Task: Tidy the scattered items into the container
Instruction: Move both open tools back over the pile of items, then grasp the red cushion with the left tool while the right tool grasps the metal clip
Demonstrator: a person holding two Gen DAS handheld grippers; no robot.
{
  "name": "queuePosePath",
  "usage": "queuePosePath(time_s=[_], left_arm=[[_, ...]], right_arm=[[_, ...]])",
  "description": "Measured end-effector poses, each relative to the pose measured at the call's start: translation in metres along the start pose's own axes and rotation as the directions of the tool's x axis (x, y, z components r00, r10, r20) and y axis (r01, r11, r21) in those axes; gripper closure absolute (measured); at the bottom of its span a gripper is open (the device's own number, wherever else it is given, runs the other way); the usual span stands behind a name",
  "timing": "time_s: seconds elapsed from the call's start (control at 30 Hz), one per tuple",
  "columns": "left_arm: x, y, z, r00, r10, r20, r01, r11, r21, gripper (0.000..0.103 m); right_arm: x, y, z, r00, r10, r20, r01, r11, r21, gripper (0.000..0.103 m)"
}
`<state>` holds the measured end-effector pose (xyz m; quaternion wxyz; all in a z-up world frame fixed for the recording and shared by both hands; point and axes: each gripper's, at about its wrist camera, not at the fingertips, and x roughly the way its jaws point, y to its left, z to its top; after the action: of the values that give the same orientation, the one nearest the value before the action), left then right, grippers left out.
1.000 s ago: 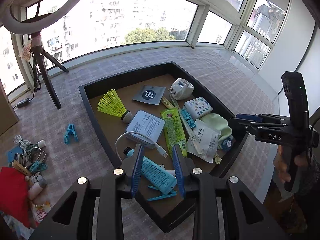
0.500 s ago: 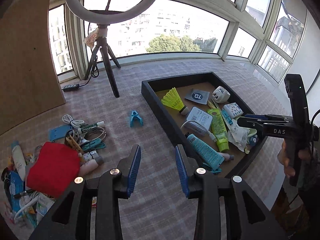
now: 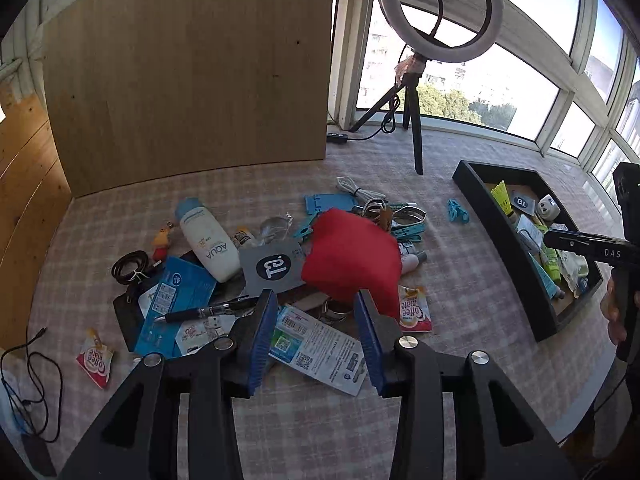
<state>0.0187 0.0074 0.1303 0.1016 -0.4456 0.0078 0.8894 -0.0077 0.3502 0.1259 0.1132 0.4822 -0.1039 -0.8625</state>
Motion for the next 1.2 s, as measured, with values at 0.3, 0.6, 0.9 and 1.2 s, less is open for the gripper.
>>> queuePosePath(time_s=[0.3, 0.6, 0.9, 1.2], left_arm=[[-0.001, 0.063, -0.023, 0.999, 0.025, -0.04, -0.028, 0.998, -0.063, 0.064], [0.02, 0.024, 0.0, 0.998, -0.041, -0.038, 0.043, 0.998, 0.042, 0.05], [0.043, -0.01, 0.039, 0.995, -0.092, -0.043, 0.097, 0.986, 0.133, 0.047], [0.092, -0.024, 0.054, 0.972, -0.153, -0.181, 0.184, 0.968, 0.173, 0.038]], right_arm=[[0.047, 0.056, -0.003, 0.996, 0.026, -0.091, -0.032, 0.997, -0.064, 0.046], [0.064, 0.074, -0.001, 0.993, 0.004, -0.117, -0.017, 0.994, -0.112, 0.046], [0.072, 0.029, 0.04, 0.995, -0.005, -0.1, 0.003, 1.0, -0.022, 0.046], [0.124, 0.027, 0.085, 0.984, -0.031, -0.178, 0.014, 0.995, -0.097, 0.047]])
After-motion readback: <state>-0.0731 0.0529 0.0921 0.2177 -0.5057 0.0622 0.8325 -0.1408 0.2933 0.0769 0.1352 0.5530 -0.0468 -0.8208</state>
